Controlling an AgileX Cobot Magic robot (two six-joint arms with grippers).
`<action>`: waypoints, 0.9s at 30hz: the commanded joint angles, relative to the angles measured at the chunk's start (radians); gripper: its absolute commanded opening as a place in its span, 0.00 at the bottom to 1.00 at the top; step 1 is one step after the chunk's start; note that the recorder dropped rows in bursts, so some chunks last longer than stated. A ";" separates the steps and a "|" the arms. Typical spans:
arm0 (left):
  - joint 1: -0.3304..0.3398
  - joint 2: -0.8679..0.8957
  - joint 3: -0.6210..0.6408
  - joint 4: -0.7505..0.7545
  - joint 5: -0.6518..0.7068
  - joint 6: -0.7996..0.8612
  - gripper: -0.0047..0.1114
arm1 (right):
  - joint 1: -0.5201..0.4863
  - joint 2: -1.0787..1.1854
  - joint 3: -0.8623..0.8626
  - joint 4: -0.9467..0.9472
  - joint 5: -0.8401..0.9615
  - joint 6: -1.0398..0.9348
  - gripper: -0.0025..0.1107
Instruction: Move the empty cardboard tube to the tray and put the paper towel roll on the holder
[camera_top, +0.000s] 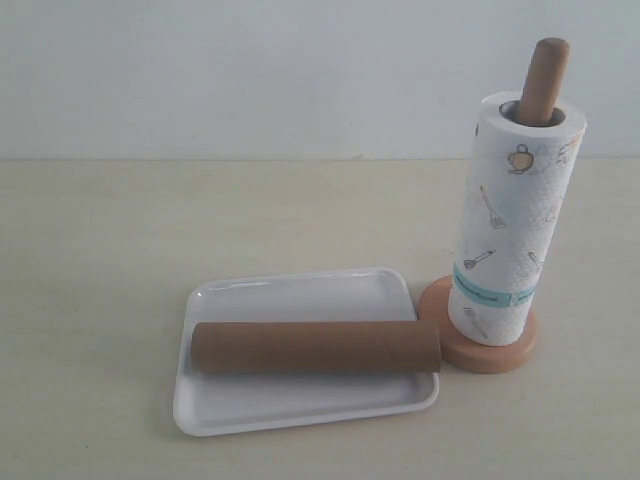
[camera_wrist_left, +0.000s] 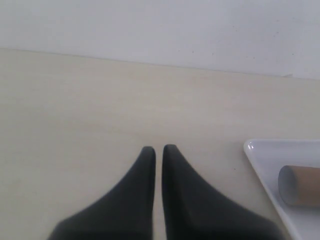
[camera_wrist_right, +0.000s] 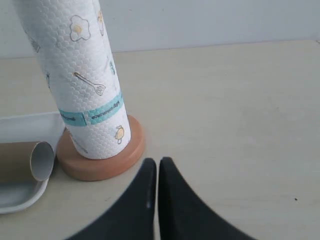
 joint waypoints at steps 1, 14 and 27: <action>0.005 -0.004 0.004 -0.004 0.003 0.004 0.08 | -0.002 -0.005 -0.001 0.001 -0.008 0.004 0.03; 0.005 -0.004 0.004 -0.004 0.003 0.004 0.08 | -0.002 -0.005 -0.001 0.001 -0.008 0.004 0.03; 0.005 -0.004 0.004 -0.004 0.003 0.004 0.08 | -0.002 -0.005 -0.001 0.001 -0.020 0.004 0.03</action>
